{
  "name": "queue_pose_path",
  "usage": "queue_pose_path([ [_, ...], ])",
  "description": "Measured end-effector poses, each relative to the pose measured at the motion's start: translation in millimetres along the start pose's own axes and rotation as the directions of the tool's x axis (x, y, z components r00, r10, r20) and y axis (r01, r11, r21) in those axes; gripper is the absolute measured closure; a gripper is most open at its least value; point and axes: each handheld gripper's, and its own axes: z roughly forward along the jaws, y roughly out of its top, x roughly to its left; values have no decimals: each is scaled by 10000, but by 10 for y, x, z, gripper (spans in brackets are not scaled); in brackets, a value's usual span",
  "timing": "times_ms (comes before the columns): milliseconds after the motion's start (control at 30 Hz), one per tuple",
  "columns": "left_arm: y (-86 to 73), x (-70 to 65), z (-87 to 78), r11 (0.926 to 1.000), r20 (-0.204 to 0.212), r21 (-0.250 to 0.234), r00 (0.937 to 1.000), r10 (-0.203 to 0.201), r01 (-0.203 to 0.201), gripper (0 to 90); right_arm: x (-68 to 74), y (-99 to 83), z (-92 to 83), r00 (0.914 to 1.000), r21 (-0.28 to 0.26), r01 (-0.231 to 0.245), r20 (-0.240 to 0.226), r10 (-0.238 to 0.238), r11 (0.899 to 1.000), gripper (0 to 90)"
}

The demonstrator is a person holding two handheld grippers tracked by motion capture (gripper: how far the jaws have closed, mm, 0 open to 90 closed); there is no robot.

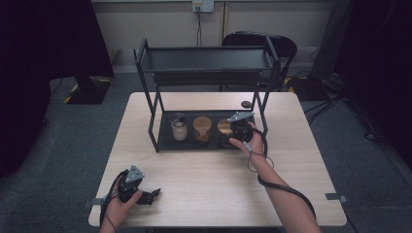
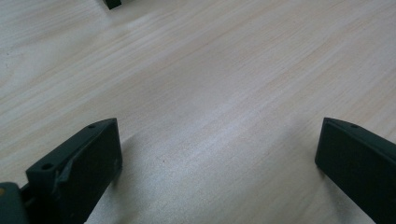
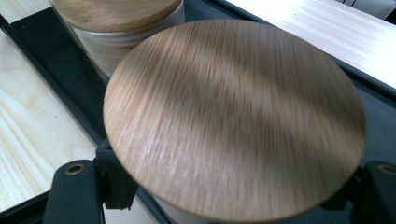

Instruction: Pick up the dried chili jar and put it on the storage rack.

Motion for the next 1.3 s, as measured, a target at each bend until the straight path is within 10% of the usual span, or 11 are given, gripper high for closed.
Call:
queue_pose_path([
  [1300, -2, -2, 0, 10000, 3, -15, 10000, -4, 4, 1, -17, -13, 164, 9988, -327, -316, 367, 328, 9990, 254],
])
